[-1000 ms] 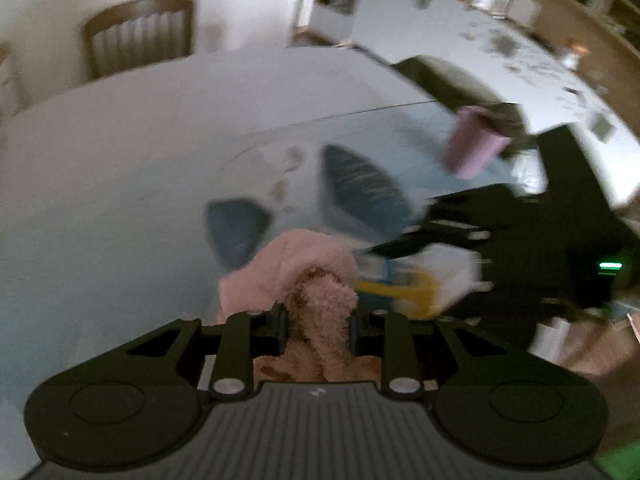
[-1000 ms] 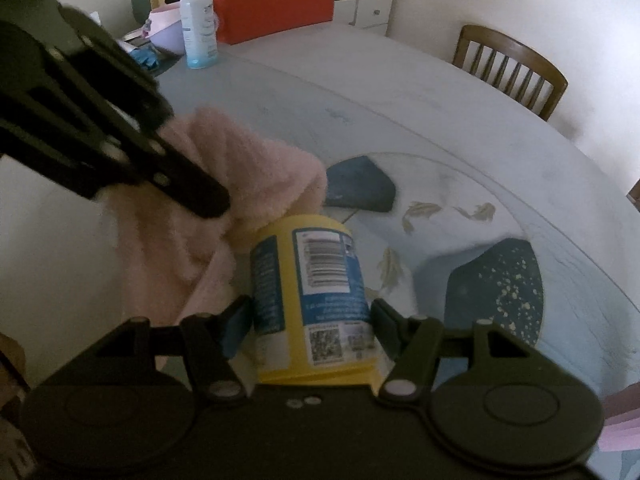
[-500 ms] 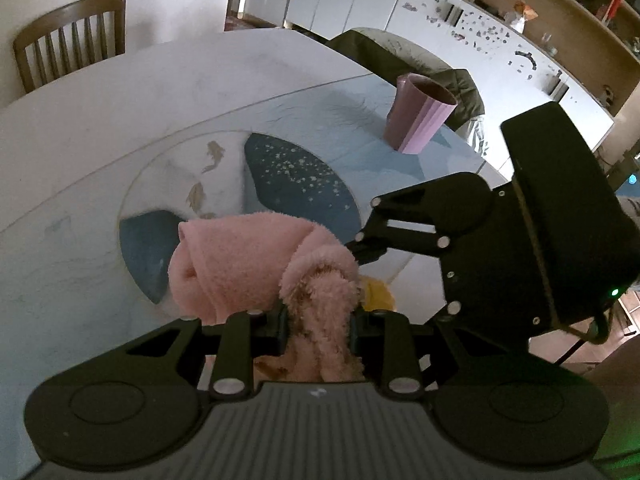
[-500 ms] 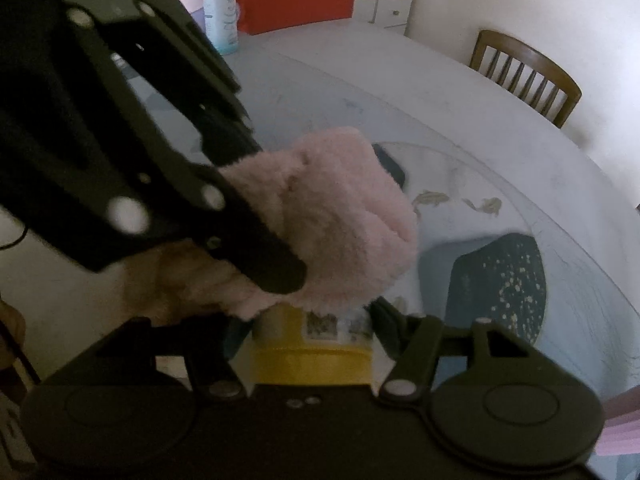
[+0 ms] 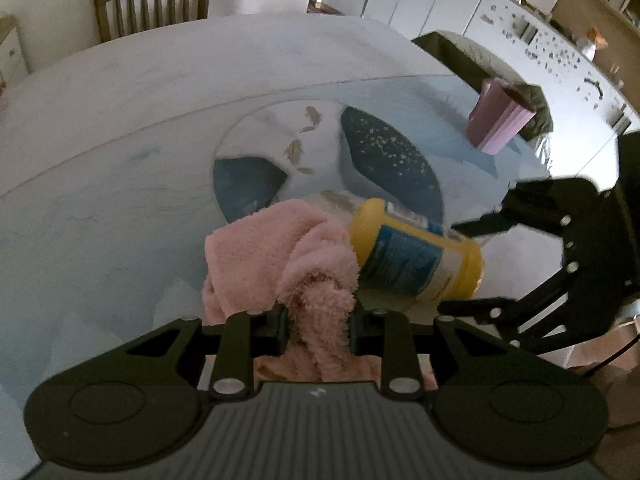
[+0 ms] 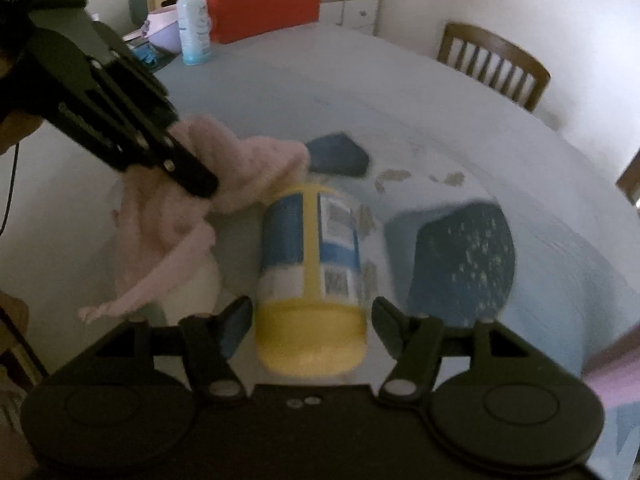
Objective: Clean container
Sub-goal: 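Rub the towel over the bottle's label with the left tool while the right tool holds it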
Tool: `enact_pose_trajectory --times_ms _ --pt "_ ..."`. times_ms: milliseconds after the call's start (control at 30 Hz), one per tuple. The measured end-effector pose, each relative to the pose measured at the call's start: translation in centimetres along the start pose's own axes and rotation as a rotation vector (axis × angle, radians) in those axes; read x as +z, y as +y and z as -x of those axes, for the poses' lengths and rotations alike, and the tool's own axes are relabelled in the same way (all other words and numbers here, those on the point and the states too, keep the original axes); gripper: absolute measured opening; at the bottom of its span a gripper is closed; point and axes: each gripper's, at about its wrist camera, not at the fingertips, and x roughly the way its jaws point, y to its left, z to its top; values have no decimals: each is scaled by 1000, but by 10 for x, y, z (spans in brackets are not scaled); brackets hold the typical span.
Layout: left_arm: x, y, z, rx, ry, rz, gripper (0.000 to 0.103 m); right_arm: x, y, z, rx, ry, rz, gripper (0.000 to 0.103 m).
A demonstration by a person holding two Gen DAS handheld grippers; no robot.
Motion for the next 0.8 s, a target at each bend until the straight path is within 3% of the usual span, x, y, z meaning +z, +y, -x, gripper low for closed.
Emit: enact_pose_trajectory --times_ms 333,533,667,800 --pt "16 -65 21 -98 -45 -205 26 -8 0 -15 18 29 -32 64" --pt "29 -100 0 -142 -26 -321 26 -7 4 -13 10 8 17 60" --pt "29 -94 -12 -150 -9 -283 26 -4 13 -9 -17 -14 89 60" --pt "29 -74 -11 -136 -14 -207 26 -4 12 -8 -20 -27 81 60"
